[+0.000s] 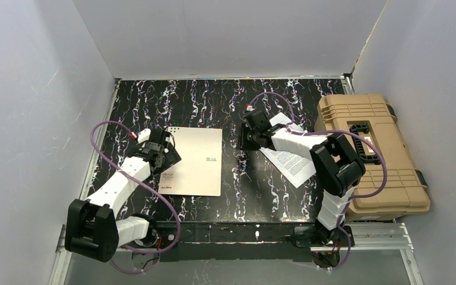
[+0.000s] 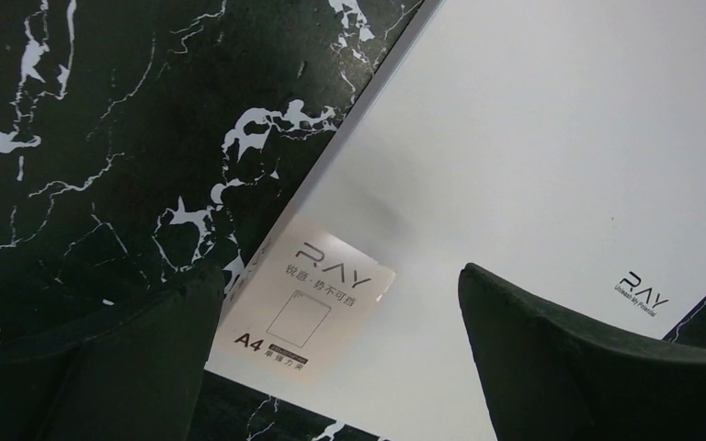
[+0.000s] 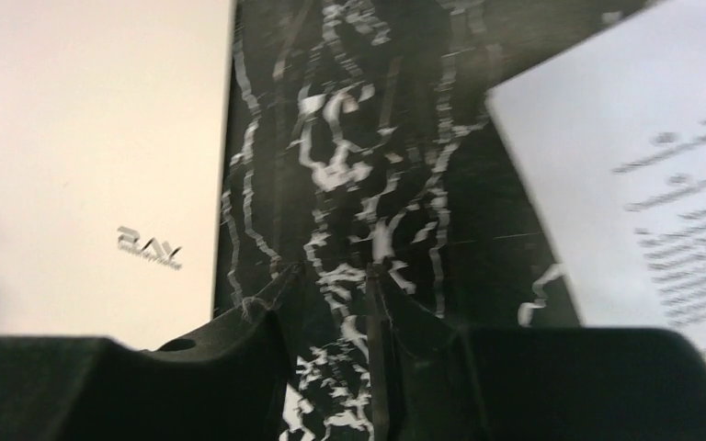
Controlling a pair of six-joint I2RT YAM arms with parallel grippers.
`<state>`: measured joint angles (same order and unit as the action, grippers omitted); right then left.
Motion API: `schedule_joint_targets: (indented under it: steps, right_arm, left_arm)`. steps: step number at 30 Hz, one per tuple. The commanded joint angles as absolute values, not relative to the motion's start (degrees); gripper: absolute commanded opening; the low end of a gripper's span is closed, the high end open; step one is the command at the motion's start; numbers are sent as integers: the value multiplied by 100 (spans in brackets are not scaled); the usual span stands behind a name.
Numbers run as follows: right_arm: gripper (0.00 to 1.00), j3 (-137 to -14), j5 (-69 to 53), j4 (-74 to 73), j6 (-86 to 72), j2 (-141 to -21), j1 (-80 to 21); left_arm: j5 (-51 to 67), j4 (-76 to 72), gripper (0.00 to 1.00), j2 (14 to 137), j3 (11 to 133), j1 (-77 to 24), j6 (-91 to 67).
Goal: Put the files into the folder
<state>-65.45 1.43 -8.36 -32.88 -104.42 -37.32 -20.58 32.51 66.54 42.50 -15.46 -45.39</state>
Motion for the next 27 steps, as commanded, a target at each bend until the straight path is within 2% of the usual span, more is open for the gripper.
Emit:
schedule_joint_targets:
  steps: [1, 6, 14, 27]
  right_arm:
    - [42, -6535, -429, -457, -3415, -10240, -4009]
    - [51, -6318, -708, -140, -3620, -10338, -4132]
    - [58, -5862, -1017, 324, -3939, -10415, -4241]
    - [59, -5172, -1073, 441, -4034, -10068, -4245]
  left_arm:
    - [-1998, 2917, 98, 6947, 4146, -1519, -4721]
    - [-1920, 2780, 98, 7303, 4130, -1520, -4666]
    - [-1324, 2445, 98, 7768, 4130, -1529, -4398]
    - [-308, 1680, 92, 8356, 3965, -1894, -3981]
